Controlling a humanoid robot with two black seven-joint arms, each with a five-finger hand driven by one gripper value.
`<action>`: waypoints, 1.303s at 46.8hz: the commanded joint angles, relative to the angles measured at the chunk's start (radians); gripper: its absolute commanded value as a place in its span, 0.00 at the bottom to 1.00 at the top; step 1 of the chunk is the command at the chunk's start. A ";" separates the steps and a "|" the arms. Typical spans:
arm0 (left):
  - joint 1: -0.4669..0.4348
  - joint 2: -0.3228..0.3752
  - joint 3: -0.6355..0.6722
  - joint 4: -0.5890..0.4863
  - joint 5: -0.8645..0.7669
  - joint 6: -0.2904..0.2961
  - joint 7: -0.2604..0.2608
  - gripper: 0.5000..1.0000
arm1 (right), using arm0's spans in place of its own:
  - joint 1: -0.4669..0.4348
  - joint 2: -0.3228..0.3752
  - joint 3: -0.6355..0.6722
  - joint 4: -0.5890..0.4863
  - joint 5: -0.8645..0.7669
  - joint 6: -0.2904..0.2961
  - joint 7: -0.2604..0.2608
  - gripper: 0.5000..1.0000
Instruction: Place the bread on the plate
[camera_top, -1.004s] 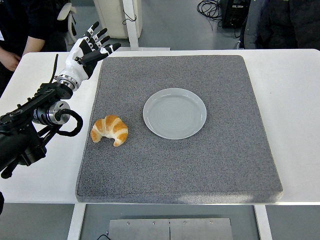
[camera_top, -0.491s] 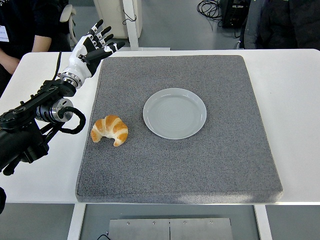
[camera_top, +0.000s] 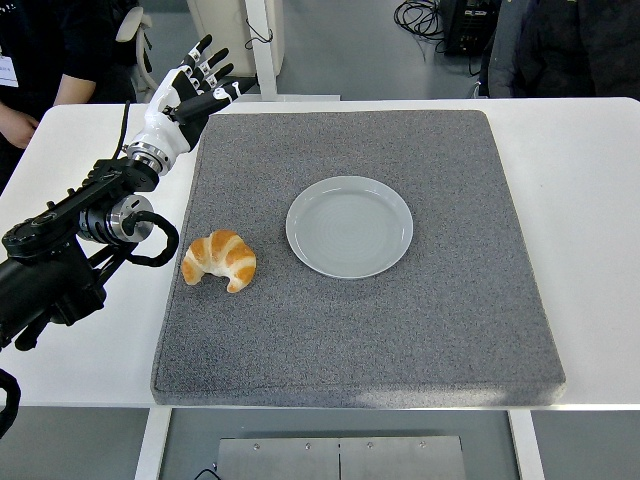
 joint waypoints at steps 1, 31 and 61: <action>-0.003 0.000 -0.001 0.000 0.001 0.001 0.000 0.93 | 0.000 0.000 0.000 0.000 0.000 0.000 0.000 1.00; -0.018 0.000 0.013 -0.002 0.009 0.011 0.009 0.92 | 0.000 0.000 0.000 0.000 0.000 0.000 0.000 1.00; -0.064 0.133 0.018 -0.261 0.001 0.146 0.225 0.80 | 0.005 0.000 0.001 0.000 0.000 0.000 0.000 1.00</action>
